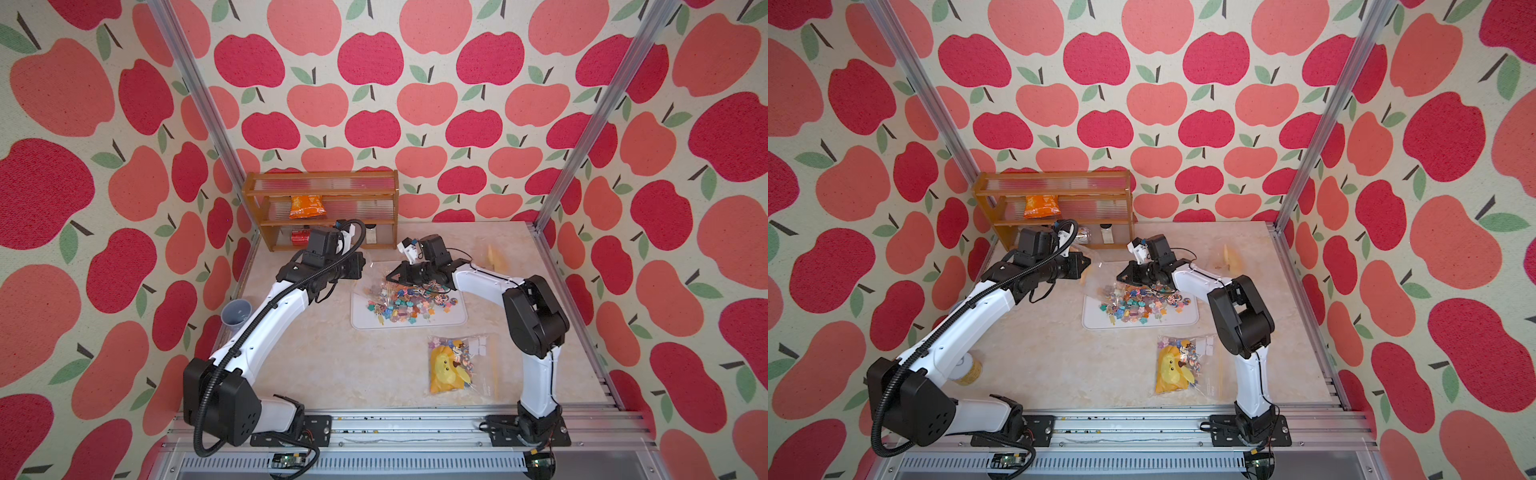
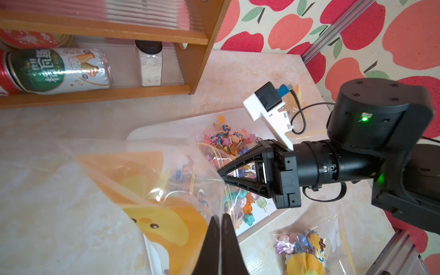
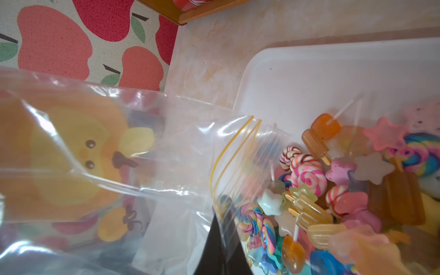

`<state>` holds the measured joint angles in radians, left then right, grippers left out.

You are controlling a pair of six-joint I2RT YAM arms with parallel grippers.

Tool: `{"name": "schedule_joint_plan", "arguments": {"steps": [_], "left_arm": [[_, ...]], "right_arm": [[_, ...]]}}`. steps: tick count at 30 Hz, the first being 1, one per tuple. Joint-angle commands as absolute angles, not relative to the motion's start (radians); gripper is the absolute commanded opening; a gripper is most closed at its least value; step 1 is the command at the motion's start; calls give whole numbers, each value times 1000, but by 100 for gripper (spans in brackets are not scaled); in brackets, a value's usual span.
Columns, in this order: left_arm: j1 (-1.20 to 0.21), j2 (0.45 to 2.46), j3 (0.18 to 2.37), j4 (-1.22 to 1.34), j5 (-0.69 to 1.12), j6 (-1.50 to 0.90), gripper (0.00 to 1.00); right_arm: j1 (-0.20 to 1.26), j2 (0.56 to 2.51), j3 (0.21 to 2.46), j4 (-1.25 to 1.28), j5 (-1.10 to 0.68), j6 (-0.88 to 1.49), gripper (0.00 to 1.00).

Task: Pour candies out of the ziploc bag
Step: 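Pour the candies out of the ziploc bag onto the tray.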

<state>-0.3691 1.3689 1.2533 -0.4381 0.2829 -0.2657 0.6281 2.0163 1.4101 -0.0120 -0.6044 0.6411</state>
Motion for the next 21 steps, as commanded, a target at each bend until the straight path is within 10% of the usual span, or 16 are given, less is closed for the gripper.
{"name": "schedule_joint_plan", "arguments": {"steps": [1,21], "left_arm": [[-375,1371,1302,-468,261,-238,0],[-331,1274,1305,-502,245,-225,0]], "right_arm": [[629,2019,1439,9,-609,656,0],[625,1931,1503,-60,-608,630,0]]}}
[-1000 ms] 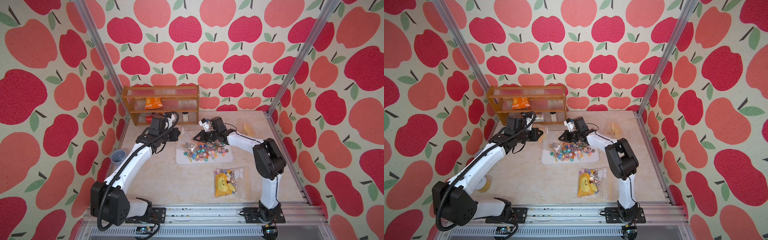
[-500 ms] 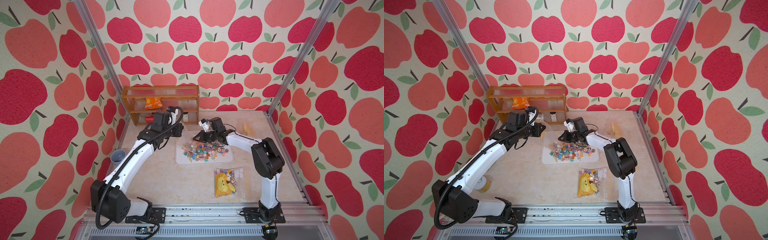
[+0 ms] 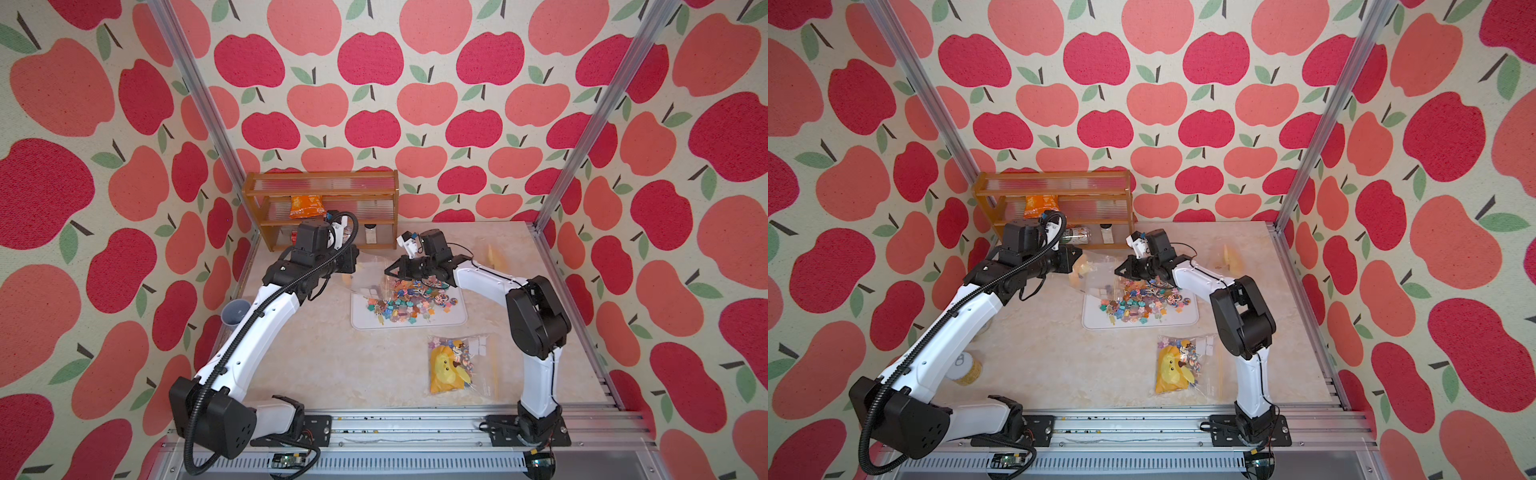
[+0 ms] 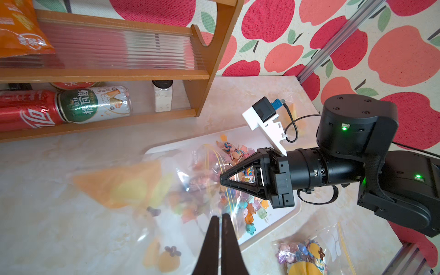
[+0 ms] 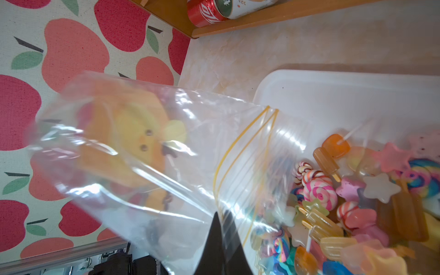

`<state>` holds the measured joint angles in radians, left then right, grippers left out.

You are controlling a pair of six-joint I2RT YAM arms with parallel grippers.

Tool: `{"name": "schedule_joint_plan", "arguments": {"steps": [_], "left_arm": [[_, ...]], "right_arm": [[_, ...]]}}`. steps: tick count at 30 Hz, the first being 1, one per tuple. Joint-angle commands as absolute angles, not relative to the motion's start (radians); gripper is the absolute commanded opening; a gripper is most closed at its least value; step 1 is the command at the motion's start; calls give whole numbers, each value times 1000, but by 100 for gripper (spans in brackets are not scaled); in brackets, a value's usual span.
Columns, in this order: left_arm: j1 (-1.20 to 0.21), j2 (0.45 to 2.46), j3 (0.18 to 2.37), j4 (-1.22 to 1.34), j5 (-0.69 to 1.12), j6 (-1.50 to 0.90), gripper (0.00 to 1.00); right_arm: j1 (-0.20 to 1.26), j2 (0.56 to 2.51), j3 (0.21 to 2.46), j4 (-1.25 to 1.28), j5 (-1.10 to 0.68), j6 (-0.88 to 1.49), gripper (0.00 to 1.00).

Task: Pour candies out of the ziploc bag
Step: 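Pour the candies out of the ziploc bag onto the tray, then place the ziploc bag in the ziploc bag.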

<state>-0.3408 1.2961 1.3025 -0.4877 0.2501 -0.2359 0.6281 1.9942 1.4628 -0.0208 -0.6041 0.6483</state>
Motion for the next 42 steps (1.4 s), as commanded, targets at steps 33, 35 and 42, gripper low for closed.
{"name": "schedule_joint_plan", "arguments": {"steps": [33,35,42], "left_arm": [[-346,1227,1174,-425,248,-308,69],[-361,1233,1169,-419,246,-308,69],[-394,1247,1147,-401,245,-317,70]], "right_arm": [[162,1609,1483,-346,-460,508,0],[101,1591,1445,-343,-412,519,0],[-37,1604,1272,-300,-342,575,7]]}}
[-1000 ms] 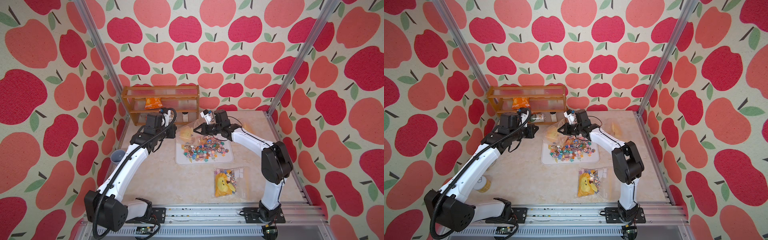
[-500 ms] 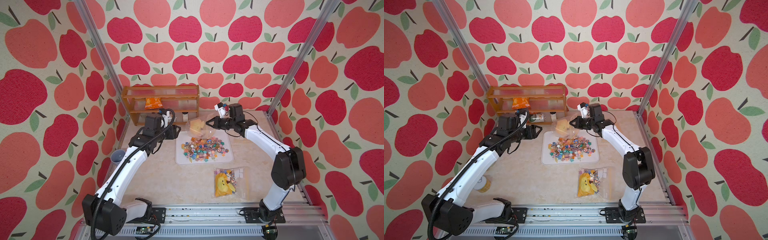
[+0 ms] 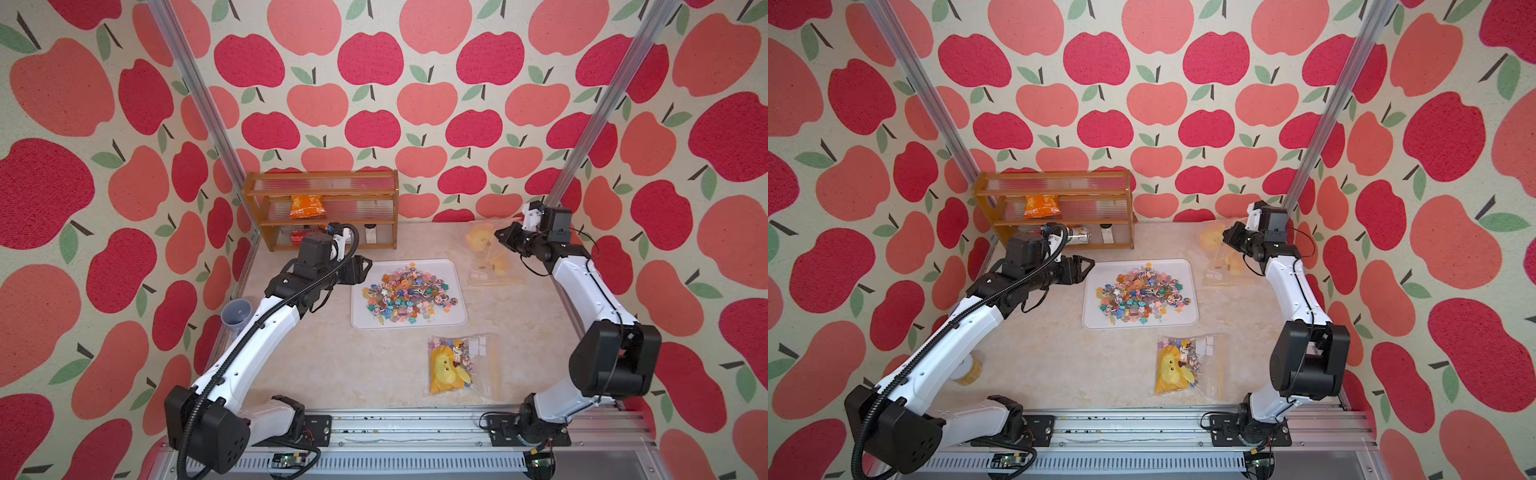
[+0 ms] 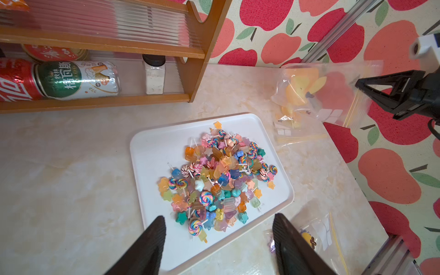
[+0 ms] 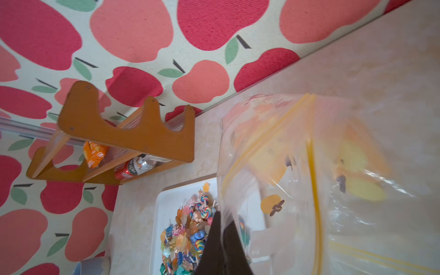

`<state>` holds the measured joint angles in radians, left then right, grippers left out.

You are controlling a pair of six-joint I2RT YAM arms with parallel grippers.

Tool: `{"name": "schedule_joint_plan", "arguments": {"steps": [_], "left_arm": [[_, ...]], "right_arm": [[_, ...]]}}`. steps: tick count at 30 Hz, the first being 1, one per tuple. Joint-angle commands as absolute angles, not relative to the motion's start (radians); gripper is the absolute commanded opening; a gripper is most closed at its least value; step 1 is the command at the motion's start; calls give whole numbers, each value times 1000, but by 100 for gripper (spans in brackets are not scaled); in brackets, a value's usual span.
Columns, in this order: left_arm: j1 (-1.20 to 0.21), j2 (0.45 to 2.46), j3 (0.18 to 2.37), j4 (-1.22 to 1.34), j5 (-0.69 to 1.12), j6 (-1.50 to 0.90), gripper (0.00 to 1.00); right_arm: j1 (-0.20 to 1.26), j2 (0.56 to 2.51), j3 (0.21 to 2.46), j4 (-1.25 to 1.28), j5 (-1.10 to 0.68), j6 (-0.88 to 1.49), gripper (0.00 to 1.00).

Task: Pour candies out of the ziploc bag
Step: Place the ziploc bag in the ziploc bag.

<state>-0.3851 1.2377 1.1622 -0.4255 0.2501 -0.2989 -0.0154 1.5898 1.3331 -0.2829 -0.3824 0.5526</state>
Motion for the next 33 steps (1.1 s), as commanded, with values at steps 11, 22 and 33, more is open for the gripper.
{"name": "schedule_joint_plan", "arguments": {"steps": [11,22,33], "left_arm": [[-411,1232,1132,-404,235,-328,71],[-415,1140,1098,-423,232,-341,72],[-579,1149,968,-363,219,-410,77]], "right_arm": [[-72,1555,1160,-337,-210,583,59],[-73,1444,1258,-560,-42,568,80],[28,1124,1134,-664,52,533,79]]}}
